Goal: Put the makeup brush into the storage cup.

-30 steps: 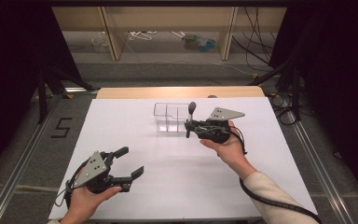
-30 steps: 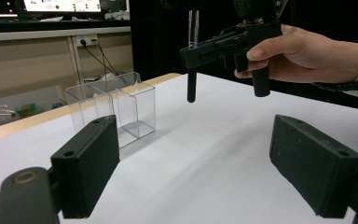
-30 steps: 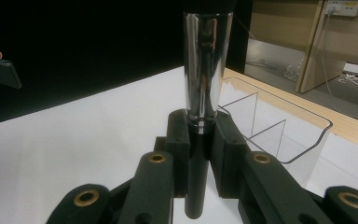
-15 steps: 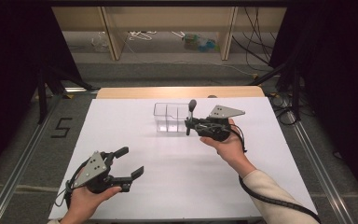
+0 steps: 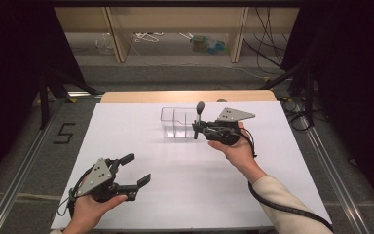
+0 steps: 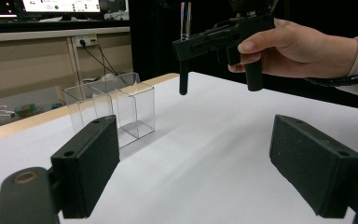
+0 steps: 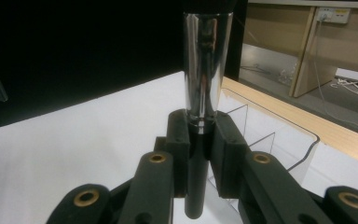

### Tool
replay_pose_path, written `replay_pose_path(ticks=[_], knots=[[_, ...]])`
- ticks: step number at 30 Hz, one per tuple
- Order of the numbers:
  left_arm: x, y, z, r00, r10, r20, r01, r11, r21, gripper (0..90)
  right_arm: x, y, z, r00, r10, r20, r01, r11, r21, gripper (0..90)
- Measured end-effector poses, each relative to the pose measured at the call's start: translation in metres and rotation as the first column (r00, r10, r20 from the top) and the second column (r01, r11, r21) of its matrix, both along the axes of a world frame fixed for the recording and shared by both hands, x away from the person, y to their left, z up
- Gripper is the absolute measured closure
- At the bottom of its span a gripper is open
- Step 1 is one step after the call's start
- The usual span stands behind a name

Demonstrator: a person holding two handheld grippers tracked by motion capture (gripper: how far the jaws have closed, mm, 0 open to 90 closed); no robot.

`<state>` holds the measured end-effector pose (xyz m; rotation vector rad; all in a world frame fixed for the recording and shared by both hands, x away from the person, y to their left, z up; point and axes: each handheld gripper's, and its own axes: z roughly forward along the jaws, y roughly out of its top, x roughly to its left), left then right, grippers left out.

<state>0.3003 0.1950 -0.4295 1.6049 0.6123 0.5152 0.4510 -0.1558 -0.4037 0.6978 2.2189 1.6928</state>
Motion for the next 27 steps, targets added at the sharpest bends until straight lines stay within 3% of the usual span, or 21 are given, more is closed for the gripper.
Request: replay_pose_path(ticks=[27], knots=[[0.0014,0.0017,-0.0002,1.0,0.003,0.0,-0.003,1.0,0.001,15.8,0.007,0.0027,0.0052,0.9997,-0.018,0.016,0.018,1.0,-0.014,79.4]])
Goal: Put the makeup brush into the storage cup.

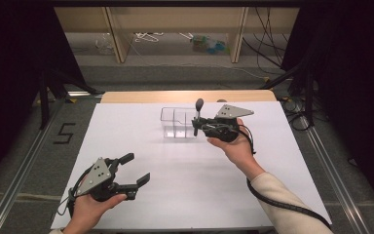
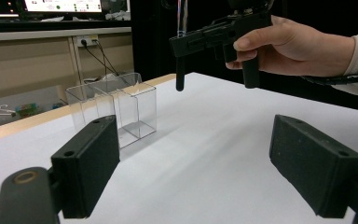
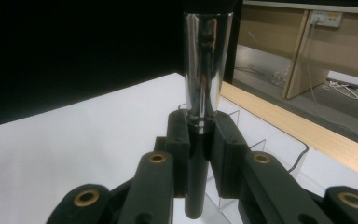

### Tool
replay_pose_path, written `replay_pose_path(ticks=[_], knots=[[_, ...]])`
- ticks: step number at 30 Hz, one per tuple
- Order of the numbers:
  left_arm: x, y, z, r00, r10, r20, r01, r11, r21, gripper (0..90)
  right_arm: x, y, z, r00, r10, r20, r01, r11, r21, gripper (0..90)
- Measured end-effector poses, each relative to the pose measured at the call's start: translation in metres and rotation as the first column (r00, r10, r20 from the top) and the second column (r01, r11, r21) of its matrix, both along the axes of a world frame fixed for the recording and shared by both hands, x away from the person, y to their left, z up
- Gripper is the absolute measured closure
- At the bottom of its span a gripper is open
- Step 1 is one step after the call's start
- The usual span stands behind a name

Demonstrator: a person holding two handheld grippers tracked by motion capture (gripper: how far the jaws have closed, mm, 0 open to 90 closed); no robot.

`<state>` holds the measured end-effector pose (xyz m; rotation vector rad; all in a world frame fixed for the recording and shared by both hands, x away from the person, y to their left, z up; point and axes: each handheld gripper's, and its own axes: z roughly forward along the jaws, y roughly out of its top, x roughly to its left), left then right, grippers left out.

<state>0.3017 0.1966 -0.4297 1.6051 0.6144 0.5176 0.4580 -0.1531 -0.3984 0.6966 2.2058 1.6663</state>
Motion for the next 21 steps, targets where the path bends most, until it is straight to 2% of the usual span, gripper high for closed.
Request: replay_pose_path(ticks=[21], knots=[[-0.0001,0.0003,0.0002,1.0,0.0,-0.002,0.0,1.0,-0.004,15.8,0.0057,0.0029,0.0035,1.0,-0.007,0.007,0.007,1.0,0.004,79.4]])
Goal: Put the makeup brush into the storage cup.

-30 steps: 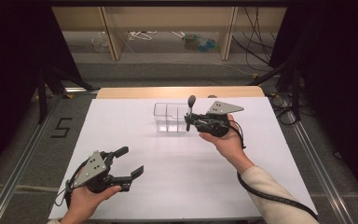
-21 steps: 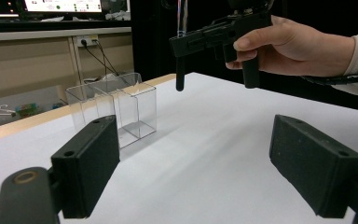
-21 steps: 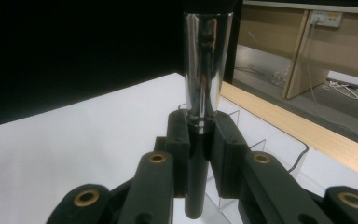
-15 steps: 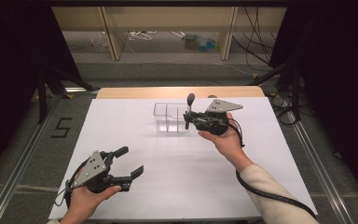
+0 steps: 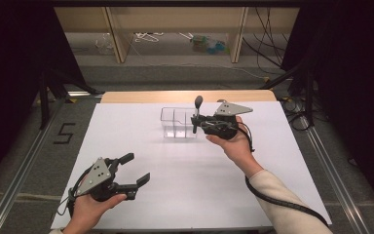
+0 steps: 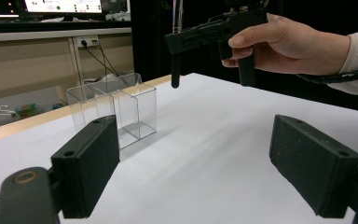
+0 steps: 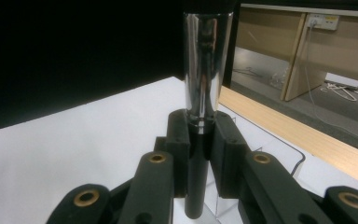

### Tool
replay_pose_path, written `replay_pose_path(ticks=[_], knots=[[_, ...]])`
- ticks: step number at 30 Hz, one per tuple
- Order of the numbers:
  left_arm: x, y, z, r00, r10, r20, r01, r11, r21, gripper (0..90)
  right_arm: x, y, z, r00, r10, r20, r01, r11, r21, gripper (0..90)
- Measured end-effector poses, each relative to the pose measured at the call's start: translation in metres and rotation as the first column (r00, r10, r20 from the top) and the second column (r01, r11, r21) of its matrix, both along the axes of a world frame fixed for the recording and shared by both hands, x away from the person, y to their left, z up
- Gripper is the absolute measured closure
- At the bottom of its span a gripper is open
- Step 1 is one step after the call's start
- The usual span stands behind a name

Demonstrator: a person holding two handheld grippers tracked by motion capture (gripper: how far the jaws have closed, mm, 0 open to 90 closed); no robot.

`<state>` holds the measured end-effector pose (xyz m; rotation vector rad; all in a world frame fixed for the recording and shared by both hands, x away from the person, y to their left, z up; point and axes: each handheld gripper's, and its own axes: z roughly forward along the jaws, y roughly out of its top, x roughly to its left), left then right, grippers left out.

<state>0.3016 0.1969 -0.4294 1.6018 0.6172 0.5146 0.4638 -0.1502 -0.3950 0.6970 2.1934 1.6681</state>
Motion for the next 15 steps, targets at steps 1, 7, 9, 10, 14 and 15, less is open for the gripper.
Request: replay_pose_path(ticks=[1,7,9,10,14,15], knots=[[0.0002,0.0001,0.0,1.0,0.0,0.0,0.0,1.0,0.0,15.8,0.0003,0.0,0.0002,1.0,-0.001,0.001,0.001,1.0,0.001,79.4],[0.0003,0.0002,0.0,1.0,0.001,0.001,-0.001,1.0,0.0,15.8,0.0025,-0.0003,0.002,1.0,-0.001,0.002,0.001,1.0,0.006,79.4],[0.0004,0.0002,-0.0001,1.0,0.001,0.0,-0.001,1.0,-0.001,15.8,0.0026,-0.0003,0.0023,1.0,-0.006,0.002,0.006,1.0,0.006,79.4],[0.0004,0.0002,-0.0001,1.0,0.001,0.0,-0.001,1.0,-0.001,15.8,0.003,-0.0003,0.0023,1.0,-0.005,0.003,0.005,1.0,0.005,79.4],[0.0004,0.0002,-0.0002,1.0,0.0,0.0,0.0,1.0,-0.001,15.8,0.0049,-0.0009,0.0028,0.9996,-0.011,0.027,0.011,1.0,0.0,79.4],[0.0004,0.0002,-0.0001,1.0,0.0,0.001,0.0,1.0,-0.002,15.8,0.0051,-0.001,0.0029,0.9996,-0.011,0.027,0.011,1.0,-0.002,79.4]])
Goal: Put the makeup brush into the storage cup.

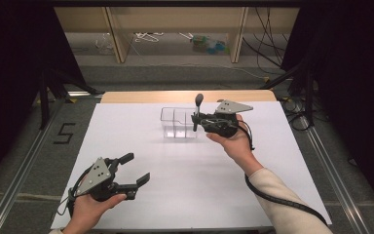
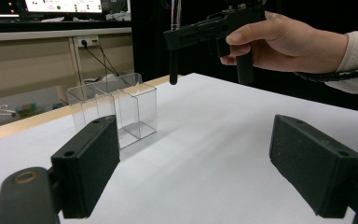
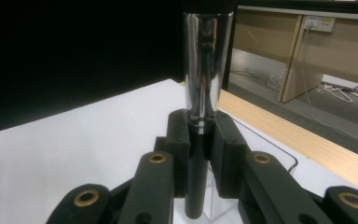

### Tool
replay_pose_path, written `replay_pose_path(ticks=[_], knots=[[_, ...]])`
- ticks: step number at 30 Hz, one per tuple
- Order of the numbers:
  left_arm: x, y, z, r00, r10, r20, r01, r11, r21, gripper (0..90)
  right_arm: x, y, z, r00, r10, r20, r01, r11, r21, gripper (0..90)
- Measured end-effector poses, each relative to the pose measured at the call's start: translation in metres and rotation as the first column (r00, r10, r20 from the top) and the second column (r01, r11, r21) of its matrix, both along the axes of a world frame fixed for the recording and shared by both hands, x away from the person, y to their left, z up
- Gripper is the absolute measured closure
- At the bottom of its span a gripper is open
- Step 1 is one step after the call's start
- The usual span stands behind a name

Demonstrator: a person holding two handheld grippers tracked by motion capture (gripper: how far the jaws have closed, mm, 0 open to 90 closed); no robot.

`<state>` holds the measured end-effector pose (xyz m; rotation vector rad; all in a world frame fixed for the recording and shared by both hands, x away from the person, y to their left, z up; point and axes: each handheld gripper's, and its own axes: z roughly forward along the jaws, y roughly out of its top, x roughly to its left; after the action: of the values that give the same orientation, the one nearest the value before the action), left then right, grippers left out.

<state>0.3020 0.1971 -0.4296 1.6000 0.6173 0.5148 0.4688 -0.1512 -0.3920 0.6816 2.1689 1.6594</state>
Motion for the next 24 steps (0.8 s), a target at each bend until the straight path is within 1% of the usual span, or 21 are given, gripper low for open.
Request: replay_pose_path(ticks=[5,9,11,16,24], knots=[[0.0001,0.0,-0.0001,1.0,-0.001,0.0,0.001,1.0,0.001,15.8,0.0013,0.0014,0.0,1.0,0.004,0.0,-0.004,1.0,0.014,79.4],[0.0001,0.0002,-0.0001,1.0,0.0,0.001,0.0,1.0,0.001,15.8,0.0023,0.0018,0.0007,1.0,0.002,0.001,-0.002,1.0,0.002,79.4],[-0.0001,0.0001,0.0,1.0,0.0,0.0,0.0,1.0,0.0,15.8,0.0028,0.0024,0.0009,1.0,0.002,-0.002,-0.002,1.0,0.005,79.4],[-0.0002,0.0002,0.0,1.0,0.0,-0.001,0.0,1.0,0.0,15.8,0.0044,0.0033,0.0019,1.0,0.003,0.008,-0.003,1.0,0.005,79.4],[-0.0001,0.0003,0.0,1.0,0.0,0.0,0.0,1.0,0.001,15.8,0.006,0.0044,0.0029,1.0,-0.002,0.006,0.002,1.0,0.003,79.4]])
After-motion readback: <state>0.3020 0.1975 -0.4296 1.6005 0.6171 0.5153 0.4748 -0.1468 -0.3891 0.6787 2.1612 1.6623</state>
